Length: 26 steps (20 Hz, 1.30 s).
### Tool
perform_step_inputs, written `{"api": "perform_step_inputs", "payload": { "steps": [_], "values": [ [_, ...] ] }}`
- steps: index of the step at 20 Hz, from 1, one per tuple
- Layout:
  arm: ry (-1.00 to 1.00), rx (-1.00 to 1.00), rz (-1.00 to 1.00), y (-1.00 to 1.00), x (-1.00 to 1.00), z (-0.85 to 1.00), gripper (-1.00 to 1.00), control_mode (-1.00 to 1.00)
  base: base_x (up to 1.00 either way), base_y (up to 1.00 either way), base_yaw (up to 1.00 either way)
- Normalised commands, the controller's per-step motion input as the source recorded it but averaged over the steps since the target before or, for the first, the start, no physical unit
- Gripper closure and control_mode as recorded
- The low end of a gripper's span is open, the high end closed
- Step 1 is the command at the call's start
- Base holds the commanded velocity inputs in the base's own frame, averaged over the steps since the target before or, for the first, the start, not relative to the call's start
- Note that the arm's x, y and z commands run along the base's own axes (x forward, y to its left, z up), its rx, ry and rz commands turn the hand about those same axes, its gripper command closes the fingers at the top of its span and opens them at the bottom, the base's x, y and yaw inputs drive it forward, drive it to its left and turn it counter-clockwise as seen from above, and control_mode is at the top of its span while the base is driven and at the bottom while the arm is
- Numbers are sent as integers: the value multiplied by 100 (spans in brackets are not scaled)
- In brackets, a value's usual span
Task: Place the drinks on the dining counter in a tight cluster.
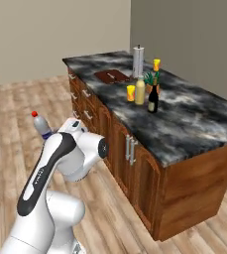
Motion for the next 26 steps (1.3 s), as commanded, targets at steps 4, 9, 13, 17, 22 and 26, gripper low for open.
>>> {"api": "perform_step_inputs", "payload": {
  "steps": [4, 9, 13, 17, 22, 26],
  "values": [
    [0, 0, 0, 0, 0, 0, 100, 100, 100, 76, -66],
    [0, 0, 0, 0, 0, 0, 100, 100, 93, 76, -71],
    [0, 0, 0, 0, 0, 0, 100, 100, 71, 67, -76],
    [0, 0, 0, 0, 0, 0, 100, 100, 63, 60, -79],
    [0, 0, 0, 0, 0, 0, 100, 100, 77, 64, -76],
    [0, 0, 0, 0, 0, 0, 100, 100, 63, 82, -47]
  ]
}}
